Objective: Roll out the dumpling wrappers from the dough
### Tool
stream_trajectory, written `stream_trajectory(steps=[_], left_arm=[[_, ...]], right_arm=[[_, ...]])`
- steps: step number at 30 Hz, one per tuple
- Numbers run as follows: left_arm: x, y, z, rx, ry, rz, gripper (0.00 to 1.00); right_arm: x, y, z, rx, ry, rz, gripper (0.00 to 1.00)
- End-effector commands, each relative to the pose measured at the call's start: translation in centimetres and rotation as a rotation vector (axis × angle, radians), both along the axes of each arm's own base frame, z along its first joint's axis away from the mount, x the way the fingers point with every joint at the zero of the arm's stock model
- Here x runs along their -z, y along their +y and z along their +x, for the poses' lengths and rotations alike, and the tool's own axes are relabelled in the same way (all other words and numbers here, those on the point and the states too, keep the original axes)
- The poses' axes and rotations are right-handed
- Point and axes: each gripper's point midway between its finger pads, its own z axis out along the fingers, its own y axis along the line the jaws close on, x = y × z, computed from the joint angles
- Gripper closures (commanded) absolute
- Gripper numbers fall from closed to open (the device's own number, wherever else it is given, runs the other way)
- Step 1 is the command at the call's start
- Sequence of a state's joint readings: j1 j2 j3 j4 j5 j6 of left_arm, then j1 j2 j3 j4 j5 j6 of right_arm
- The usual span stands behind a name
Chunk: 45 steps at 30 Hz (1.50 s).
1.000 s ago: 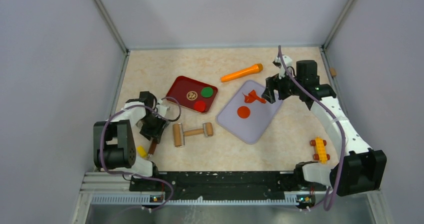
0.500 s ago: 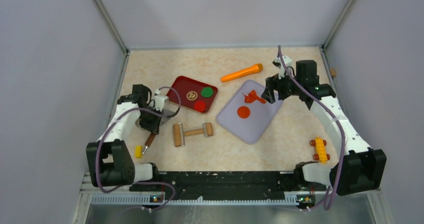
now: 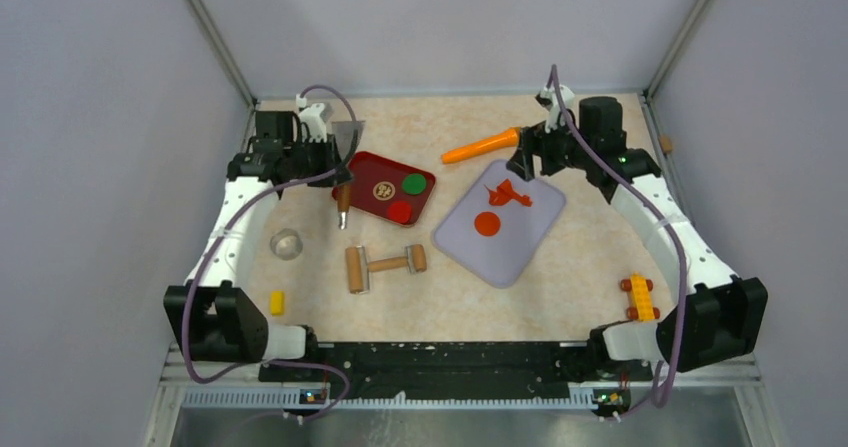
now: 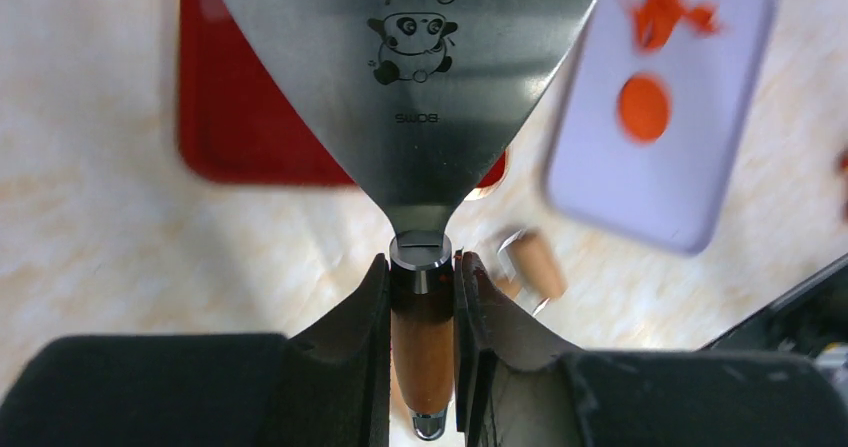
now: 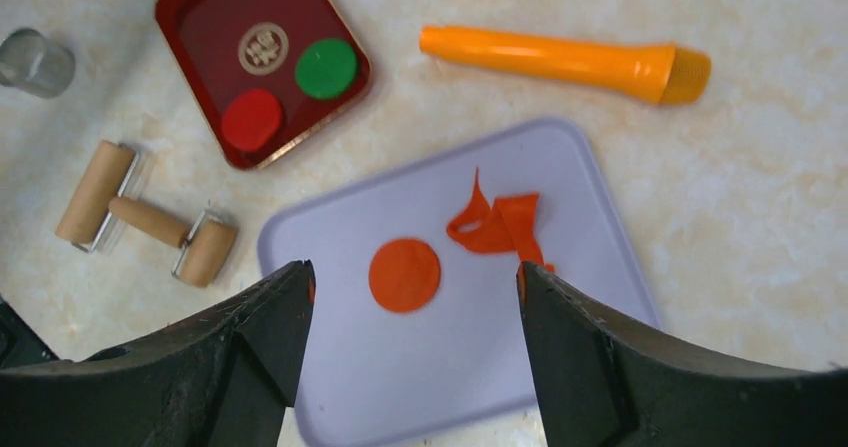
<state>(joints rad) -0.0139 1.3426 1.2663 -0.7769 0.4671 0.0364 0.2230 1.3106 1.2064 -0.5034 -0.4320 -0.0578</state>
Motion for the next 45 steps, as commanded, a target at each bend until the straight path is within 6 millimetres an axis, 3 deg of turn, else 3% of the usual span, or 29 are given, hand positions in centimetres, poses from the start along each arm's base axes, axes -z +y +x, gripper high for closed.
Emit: stream_trajectory(steps=[1,3,5,9,13,17,30,34,36,38,42,45], left_arm=[[-6.1,-4.7,6.4,-0.133,-0.187,-0.337,1.00],[-6.7,-6.4,7.8,-0.176,-0.162,-0.455,1.00],[-6.6,-7.9,9.2,-0.207,-0.110,-0.564,1.00],[-6.5,-10.8,10.9,-0.230,-0.070,-0.722,1.00],[-5.8,-12.7,11.2,-0.269,0.006,-0.793,1.00],[-5.9,-13.4,11.3,-0.287,0.036,-0.811,1.00],[-6.0,-13.3,11.1,-0.304,0.049,-0.834,1.00],[-5.6,-13.3,10.9,-0.308,0.060,-0.829,1.00],[-5.5,-13.3,10.8,-0.304,0.064,-0.829,1.00],[-5.4,-13.3,10.8,-0.303,0.063,-0.826,1.00],[-5.3,-13.4,10.7,-0.303,0.067,-0.826,1.00],[-5.3,-13.4,10.7,-0.300,0.068,-0.829,1.00]], right_arm=[[-7.9,4.2,3.6,0.019,-0.256,0.072,0.24],[-10.1,6.2,4.5,0.014,-0.283,0.127,0.23],[-10.4,8.5,5.1,-0.018,-0.263,0.164,0.22],[-9.2,13.7,5.3,-0.091,-0.191,0.239,0.19],[-7.1,18.6,4.7,-0.180,-0.127,0.245,0.16],[-5.6,21.4,4.5,-0.216,-0.084,0.241,0.15],[-1.3,23.8,3.7,-0.290,-0.004,0.230,0.26],[-1.0,24.2,3.3,-0.324,-0.003,0.244,0.52],[-1.0,24.2,3.3,-0.325,-0.007,0.244,0.60],[-0.9,24.0,3.6,-0.316,-0.016,0.235,0.59],[-0.1,23.6,3.6,-0.305,-0.017,0.207,0.42],[0.8,23.6,3.7,-0.298,0.000,0.201,0.37]])
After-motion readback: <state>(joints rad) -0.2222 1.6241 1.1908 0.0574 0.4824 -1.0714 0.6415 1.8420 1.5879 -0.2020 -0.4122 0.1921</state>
